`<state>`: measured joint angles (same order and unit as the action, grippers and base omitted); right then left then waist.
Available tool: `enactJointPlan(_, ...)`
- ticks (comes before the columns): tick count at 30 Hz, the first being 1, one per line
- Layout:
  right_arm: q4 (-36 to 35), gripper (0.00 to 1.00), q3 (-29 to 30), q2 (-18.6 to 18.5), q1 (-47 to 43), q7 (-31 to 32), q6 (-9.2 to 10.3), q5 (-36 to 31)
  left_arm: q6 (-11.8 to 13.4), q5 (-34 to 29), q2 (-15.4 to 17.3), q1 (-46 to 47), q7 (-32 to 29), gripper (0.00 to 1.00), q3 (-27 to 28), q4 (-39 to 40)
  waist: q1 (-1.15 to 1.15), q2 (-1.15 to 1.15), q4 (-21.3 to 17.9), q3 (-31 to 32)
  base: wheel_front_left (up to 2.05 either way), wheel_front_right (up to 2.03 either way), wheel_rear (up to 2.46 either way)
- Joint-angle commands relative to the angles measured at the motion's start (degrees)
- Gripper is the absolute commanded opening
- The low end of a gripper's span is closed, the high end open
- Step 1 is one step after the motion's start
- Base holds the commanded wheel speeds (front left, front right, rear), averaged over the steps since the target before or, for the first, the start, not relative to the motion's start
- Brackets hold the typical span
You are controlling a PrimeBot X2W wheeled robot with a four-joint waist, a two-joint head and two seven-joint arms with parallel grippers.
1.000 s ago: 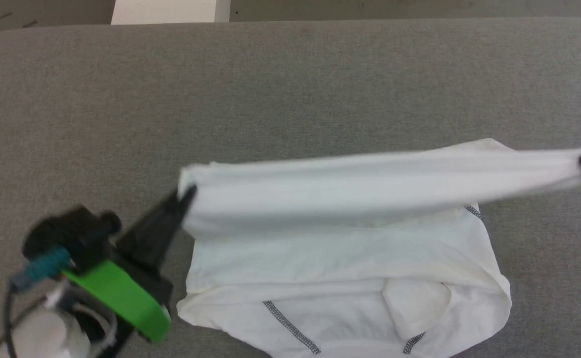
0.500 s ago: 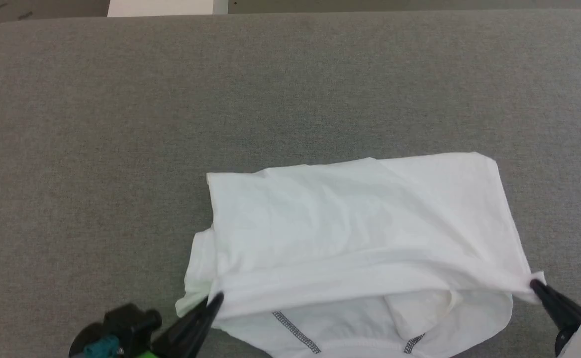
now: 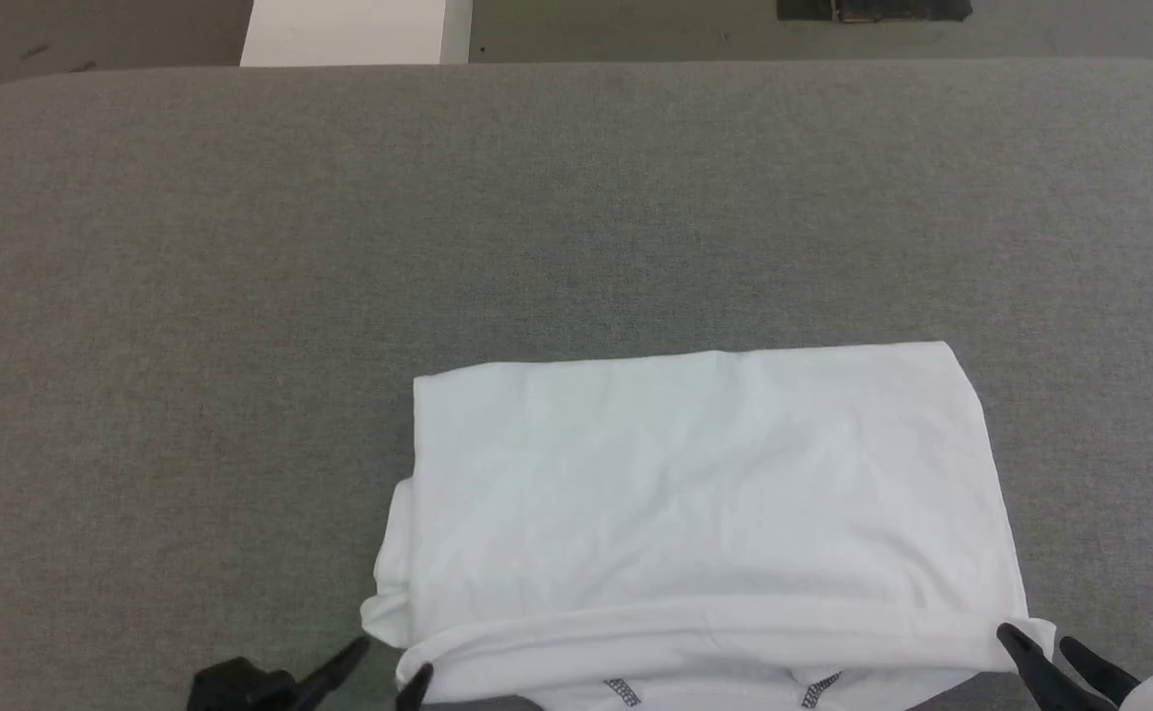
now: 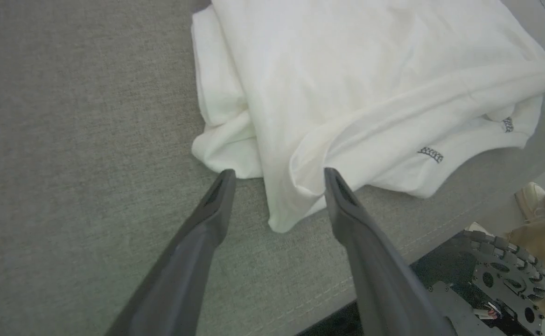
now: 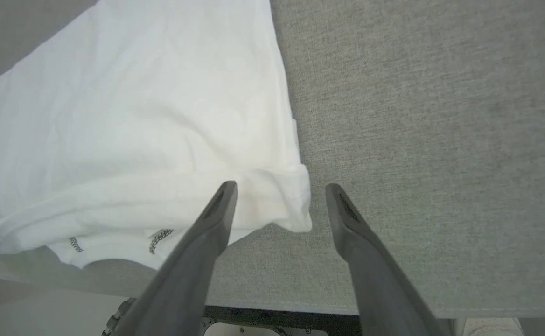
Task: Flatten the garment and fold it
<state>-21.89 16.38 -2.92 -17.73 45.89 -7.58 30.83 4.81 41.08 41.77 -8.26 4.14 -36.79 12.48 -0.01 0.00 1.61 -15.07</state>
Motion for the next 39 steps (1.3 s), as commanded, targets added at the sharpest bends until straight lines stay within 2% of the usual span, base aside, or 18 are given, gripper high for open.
enactJointPlan(1, -0.54, 1.0, -0.15, 0.03, -0.77, 0.3, 0.09, 0.6, 0.59, 0.75, -0.31, -1.13, 0.88, 1.0, 0.99, 0.21, 0.01, 0.0, 0.08, 0.43, 0.0, 0.0, 0.0)
enactJointPlan(3, -1.87, 1.0, 0.19, 0.04, -1.11, 1.4, 0.09, 2.13, 1.75, 2.92, -0.76, -1.9, 3.04, 1.0, 3.62, 1.26, 0.01, 0.0, 0.14, 0.83, 0.0, 0.0, 0.0)
enactJointPlan(7, -4.23, 1.0, 3.62, 0.04, 0.17, 0.34, 0.09, 3.34, 6.62, 5.01, -1.92, -2.88, 8.12, 1.0, 10.86, 4.65, 0.01, 0.0, 0.43, 1.25, 0.0, 0.0, 0.0)
enactJointPlan(8, -4.36, 1.0, 5.0, 0.04, 1.19, -0.92, 0.09, 2.87, 8.69, 4.62, -2.92, -2.73, 9.32, 1.0, 13.51, 5.79, 0.01, 0.0, 0.58, 1.25, 0.0, 0.0, 0.0)
enactJointPlan(10, -3.77, 1.0, 6.66, 0.04, 3.23, -3.25, 0.09, 0.89, 11.32, 2.86, -5.64, -2.13, 10.46, 1.0, 17.49, 8.1, 0.01, 0.0, 0.98, 1.08, 0.0, 0.0, 0.0)
enactJointPlan(13, -2.4, 1.0, 5.47, 0.04, 5.46, -4.93, 0.09, -3.3, 13.13, -1.1, -10.2, -1.21, 10.8, 1.0, 20.95, 10.38, 0.01, 0.0, 1.29, 0.7, 0.0, 0.0, 0.0)
enactJointPlan(16, 0.43, 1.0, 2.81, 0.04, 7.34, -6.0, 0.09, -6.17, 12.72, -6.55, -14.54, -0.42, 10.83, 1.0, 22.48, 10.79, 0.01, 0.0, 1.78, 0.11, 0.0, 0.0, 0.0)
enactJointPlan(20, 4.68, 1.0, -0.08, 0.04, 8.51, -5.87, 0.09, -8.74, 10.4, -11.12, -17.39, 0.17, 10.85, 1.0, 21.15, 8.37, 0.01, 0.0, 2.75, -0.57, 0.0, 0.0, 0.0)
enactJointPlan(25, 9.41, 1.0, -2.32, -0.79, 9.59, -5.68, 0.09, -10.71, 7.88, -13.15, -18.83, 1.24, 10.85, 1.0, 20.53, 5.69, 0.01, 0.0, 3.9, -1.25, 0.0, 0.0, 0.0)
enactJointPlan(32, 15.92, 1.0, -4.62, -0.76, 11.8, -6.04, 0.09, -9.27, 5.68, -13.75, -19.52, 1.67, 10.86, 1.0, 20.92, 3.6, 0.01, 0.0, 4.97, -1.34, 0.0, 0.0, 0.0)
enactJointPlan(33, 16.7, 0.96, -5.22, -0.75, 12.01, -5.74, 0.09, -8.93, 5.5, -13.77, -19.57, 1.71, 10.86, 1.0, 20.91, 3.42, 0.01, 0.0, 5.04, -1.3, 0.0, 0.0, 0.0)
enactJointPlan(34, 17.5, 0.5, -5.99, -0.74, 12.24, -5.3, 0.09, -8.53, 5.29, -13.79, -19.61, 1.78, 10.86, 1.0, 20.91, 3.22, 0.01, 0.0, 5.13, -1.27, 0.0, 0.0, 0.0)
enactJointPlan(36, 18.67, 0.0, -7.23, -0.71, 12.67, -4.51, 0.09, -7.79, 4.93, -13.77, -19.66, 1.97, 10.86, 1.0, 20.83, 2.95, 0.01, 0.0, 5.31, -1.23, 0.0, 0.0, 0.0)
enactJointPlan(39, 19.73, 0.0, -8.48, -0.74, 13.25, -3.92, 0.09, -7.56, 4.56, -13.56, -19.78, 2.3, 10.86, 1.0, 20.74, 2.64, 0.01, 0.0, 5.47, -1.06, 0.0, 0.0, 0.0)
